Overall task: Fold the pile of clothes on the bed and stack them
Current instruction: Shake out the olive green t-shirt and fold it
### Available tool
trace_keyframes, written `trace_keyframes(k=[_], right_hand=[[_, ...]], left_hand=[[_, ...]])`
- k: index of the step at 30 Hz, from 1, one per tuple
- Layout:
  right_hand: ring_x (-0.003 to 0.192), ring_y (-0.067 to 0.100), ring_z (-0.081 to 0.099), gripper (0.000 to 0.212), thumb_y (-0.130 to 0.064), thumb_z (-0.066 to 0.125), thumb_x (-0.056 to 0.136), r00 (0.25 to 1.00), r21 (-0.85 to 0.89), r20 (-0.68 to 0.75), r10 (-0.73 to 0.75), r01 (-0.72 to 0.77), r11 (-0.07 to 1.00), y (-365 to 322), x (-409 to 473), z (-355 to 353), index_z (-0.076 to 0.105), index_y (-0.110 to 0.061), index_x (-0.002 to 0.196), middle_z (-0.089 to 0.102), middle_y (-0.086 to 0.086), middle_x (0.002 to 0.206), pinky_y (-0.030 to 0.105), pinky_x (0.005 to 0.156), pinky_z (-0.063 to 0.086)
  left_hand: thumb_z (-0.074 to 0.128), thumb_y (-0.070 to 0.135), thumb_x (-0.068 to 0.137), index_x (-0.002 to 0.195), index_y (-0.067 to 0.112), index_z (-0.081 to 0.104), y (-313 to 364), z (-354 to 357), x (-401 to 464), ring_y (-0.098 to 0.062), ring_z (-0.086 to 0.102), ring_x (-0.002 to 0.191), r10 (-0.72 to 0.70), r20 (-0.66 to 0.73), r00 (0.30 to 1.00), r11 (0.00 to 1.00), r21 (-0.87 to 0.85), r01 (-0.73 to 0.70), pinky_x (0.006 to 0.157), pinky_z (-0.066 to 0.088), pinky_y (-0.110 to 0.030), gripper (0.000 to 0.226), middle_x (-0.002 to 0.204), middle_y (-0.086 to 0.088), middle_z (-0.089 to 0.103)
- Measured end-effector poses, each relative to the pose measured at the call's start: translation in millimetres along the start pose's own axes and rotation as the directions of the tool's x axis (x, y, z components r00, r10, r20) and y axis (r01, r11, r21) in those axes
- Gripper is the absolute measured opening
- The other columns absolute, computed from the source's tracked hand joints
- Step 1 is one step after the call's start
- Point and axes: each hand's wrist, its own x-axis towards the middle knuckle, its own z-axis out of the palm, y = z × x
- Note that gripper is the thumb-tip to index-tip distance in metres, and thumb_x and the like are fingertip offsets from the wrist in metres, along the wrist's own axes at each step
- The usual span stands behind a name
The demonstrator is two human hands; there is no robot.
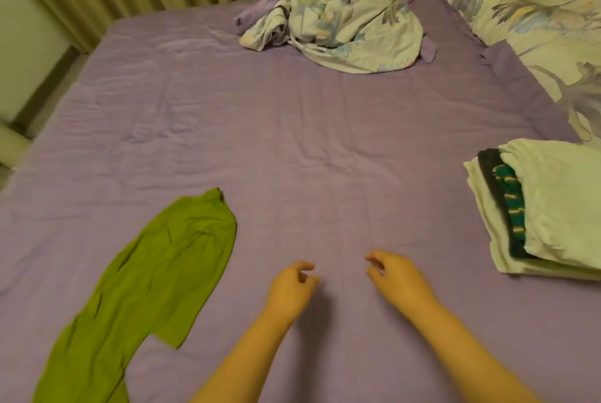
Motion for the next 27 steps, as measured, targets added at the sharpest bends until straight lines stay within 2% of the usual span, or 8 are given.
trace_keyframes(k=[8,12,15,18,20,22,25,27], right_hand=[[0.121,0.017,0.053,0.035,-0.031,0.047,0.097,0.983,-0.085,0.184,-0.011,0.027,0.996,-117,-2,113,0.055,-0.024,0.13,0.057,-0.002,0.133,0.026,0.097,0.043],[0.12,0.018,0.053,0.035,-0.033,0.046,0.097,0.97,-0.096,0.238,-0.044,0.069,0.993,-171,7,158,0.055,-0.022,0.129,0.057,-0.001,0.133,0.028,0.098,0.043],[0.121,0.02,0.052,0.035,-0.031,0.049,0.097,0.969,-0.069,0.239,-0.061,0.079,0.994,-203,24,183,0.057,-0.018,0.129,0.054,0.003,0.134,0.028,0.1,0.041],[0.122,0.024,0.05,0.036,-0.024,0.056,0.094,0.988,0.051,0.131,-0.076,0.07,0.996,-228,52,198,0.057,-0.01,0.128,0.054,0.012,0.133,0.028,0.099,0.036],[0.12,0.03,0.05,0.036,-0.018,0.061,0.091,0.998,0.15,0.003,-0.058,0.057,0.987,-243,75,205,0.057,-0.005,0.125,0.057,0.017,0.128,0.03,0.095,0.036],[0.122,0.034,0.048,0.045,-0.015,0.064,0.089,0.993,0.264,-0.116,0.018,0.014,0.964,-256,100,210,0.051,0.001,0.128,0.054,0.022,0.131,0.034,0.096,0.035],[0.132,0.035,0.041,0.074,-0.016,0.069,0.085,0.968,0.489,-0.107,0.226,-0.147,0.86,-273,129,220,0.028,0.003,0.144,0.039,0.022,0.145,0.039,0.106,0.032],[0.123,0.034,0.05,0.068,-0.007,0.069,0.084,0.955,0.567,-0.082,0.284,-0.19,0.801,-284,137,226,0.033,0.003,0.141,0.047,0.023,0.139,0.039,0.1,0.038]], left_hand=[[0.058,0.019,0.094,0.119,0.01,0.061,-143,-117,-27,-0.017,0.057,0.078,-0.139,-0.151,0.979,0.99,0.002,0.141,0.075,0.046,-0.03,0.027,0.086,-0.005,0.061],[0.06,0.015,0.093,0.115,0.006,0.063,-197,-169,-27,-0.018,0.057,0.076,-0.192,-0.196,0.962,0.981,-0.055,0.185,0.075,0.047,-0.035,0.024,0.085,-0.015,0.065],[0.061,0.016,0.092,0.114,0.008,0.065,-229,-199,-21,-0.016,0.053,0.073,-0.172,-0.244,0.954,0.985,-0.047,0.165,0.069,0.04,-0.028,0.023,0.081,-0.008,0.063],[0.061,0.016,0.092,0.113,0.009,0.066,-249,-219,-6,-0.015,0.057,0.08,-0.131,-0.262,0.956,0.991,-0.057,0.12,0.072,0.04,-0.024,0.023,0.094,-0.01,0.069],[0.062,0.014,0.091,0.114,0.008,0.066,-256,-224,6,-0.018,0.061,0.095,-0.095,-0.247,0.964,0.994,-0.074,0.079,0.084,0.042,-0.024,0.024,0.109,-0.01,0.069],[0.062,0.014,0.091,0.117,0.007,0.064,-258,-224,17,-0.019,0.059,0.111,-0.056,-0.23,0.971,0.997,-0.069,0.042,0.096,0.041,-0.024,0.027,0.12,-0.008,0.064],[0.063,0.013,0.091,0.119,0.005,0.063,-255,-222,30,-0.019,0.056,0.117,-0.033,-0.188,0.982,0.993,-0.115,0.012,0.1,0.038,-0.023,0.029,0.125,-0.009,0.062],[0.062,0.011,0.091,0.12,0.003,0.061,-246,-225,37,-0.018,0.056,0.116,-0.021,-0.164,0.986,0.983,-0.181,-0.009,0.098,0.038,-0.021,0.03,0.126,-0.011,0.061]])
